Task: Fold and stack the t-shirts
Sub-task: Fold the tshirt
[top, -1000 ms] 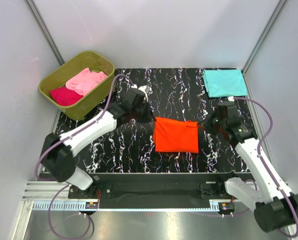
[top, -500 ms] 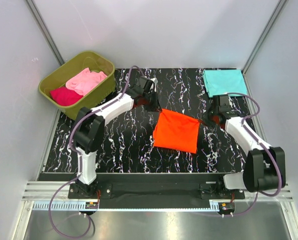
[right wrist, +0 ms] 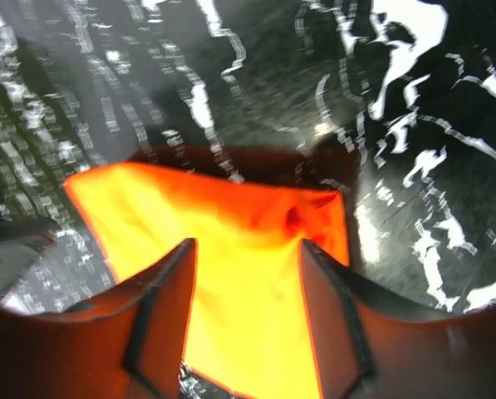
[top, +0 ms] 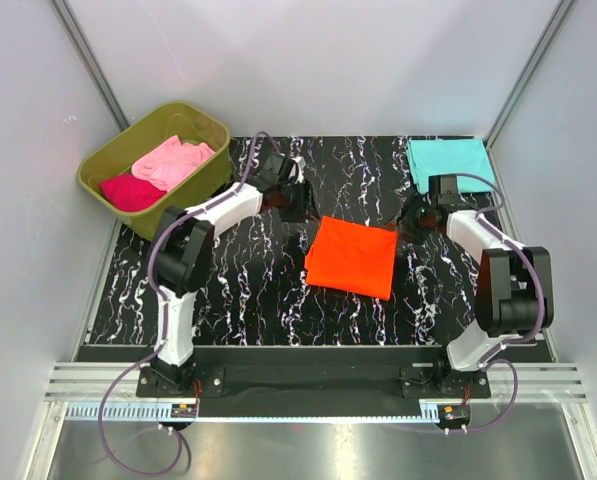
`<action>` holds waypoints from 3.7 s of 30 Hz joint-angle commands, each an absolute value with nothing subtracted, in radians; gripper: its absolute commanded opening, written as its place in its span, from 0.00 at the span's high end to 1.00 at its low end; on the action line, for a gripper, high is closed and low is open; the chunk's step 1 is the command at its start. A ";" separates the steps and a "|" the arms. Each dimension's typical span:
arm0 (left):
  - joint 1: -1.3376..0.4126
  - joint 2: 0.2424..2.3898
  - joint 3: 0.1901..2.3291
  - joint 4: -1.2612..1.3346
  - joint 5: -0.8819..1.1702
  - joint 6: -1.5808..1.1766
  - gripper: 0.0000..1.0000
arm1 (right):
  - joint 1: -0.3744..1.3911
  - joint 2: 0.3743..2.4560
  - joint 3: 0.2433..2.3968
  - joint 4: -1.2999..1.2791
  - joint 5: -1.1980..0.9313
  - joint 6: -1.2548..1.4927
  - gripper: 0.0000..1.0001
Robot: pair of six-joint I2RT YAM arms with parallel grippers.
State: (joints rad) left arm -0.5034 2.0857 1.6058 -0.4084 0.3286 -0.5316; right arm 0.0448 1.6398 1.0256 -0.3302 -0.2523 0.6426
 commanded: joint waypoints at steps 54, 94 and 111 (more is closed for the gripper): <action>-0.594 1.718 1.216 -0.242 0.411 -0.529 0.50 | 0.043 1.512 0.842 -0.308 -0.436 0.522 0.58; -0.567 1.730 1.350 -0.377 0.520 -0.437 0.46 | 0.031 1.554 0.988 -0.349 -0.628 0.538 0.78; -0.726 1.778 1.048 -0.273 0.347 -0.532 0.50 | 0.034 1.686 0.778 -0.130 -0.560 0.560 0.90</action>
